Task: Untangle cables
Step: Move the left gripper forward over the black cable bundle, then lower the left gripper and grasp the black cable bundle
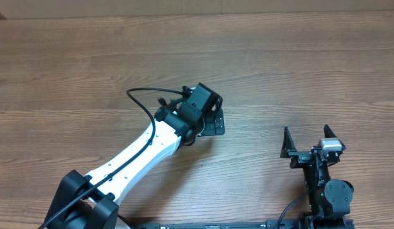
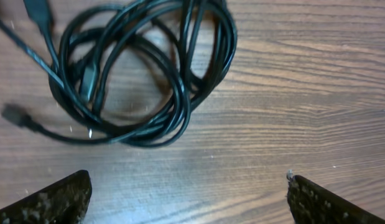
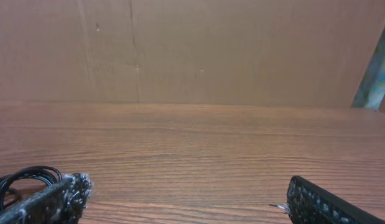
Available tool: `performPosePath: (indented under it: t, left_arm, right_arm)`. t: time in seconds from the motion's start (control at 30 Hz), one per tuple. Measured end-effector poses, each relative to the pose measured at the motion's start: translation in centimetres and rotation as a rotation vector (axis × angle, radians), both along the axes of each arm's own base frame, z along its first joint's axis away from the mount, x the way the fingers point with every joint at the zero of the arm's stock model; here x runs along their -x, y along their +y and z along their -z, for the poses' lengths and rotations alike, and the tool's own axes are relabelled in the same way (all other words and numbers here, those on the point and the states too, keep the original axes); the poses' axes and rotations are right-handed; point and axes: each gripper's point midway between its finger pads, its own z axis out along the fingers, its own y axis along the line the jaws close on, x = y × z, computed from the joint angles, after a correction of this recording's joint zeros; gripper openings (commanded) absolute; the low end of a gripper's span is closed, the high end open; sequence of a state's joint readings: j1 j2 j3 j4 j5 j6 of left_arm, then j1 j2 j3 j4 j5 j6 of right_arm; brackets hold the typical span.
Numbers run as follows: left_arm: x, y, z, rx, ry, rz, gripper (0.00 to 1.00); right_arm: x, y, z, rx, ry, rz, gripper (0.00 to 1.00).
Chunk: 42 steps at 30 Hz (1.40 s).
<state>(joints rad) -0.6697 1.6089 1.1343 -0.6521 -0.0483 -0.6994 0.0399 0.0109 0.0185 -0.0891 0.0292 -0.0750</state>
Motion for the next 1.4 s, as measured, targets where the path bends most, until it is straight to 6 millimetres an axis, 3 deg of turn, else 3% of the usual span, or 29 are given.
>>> performPosePath:
  t: [0.33,0.5,0.6,1.0,1.17,1.4]
  left_arm:
    - [-2.8,0.6,-1.2,-0.157,-0.194,0.223,1.00]
    - [-5.5,3.4,-1.6,-0.201,-0.245,0.318,1.00]
    - [-6.1,4.2,-1.6,-0.199,-0.256,0.410,1.00]
    - [-4.3,2.4,-1.4,-0.130,-0.244,0.625,1.00]
    - [-1.9,2.4,-0.4,-0.115,-0.166,0.740,1.00]
    - [-0.3,1.3,0.6,-0.050,-0.146,0.829,1.00]
  right_arm:
    - [0.0,0.0,0.0,0.000,0.000,0.000,1.00]
    - [0.0,0.0,0.0,0.000,0.000,0.000,1.00]
    - [0.0,0.0,0.0,0.000,0.000,0.000,1.00]
    - [0.0,0.0,0.0,0.000,0.001,0.000,1.00]
    - [0.0,0.0,0.0,0.000,0.000,0.000,1.00]
    - [0.0,0.0,0.0,0.000,0.000,0.000,1.00]
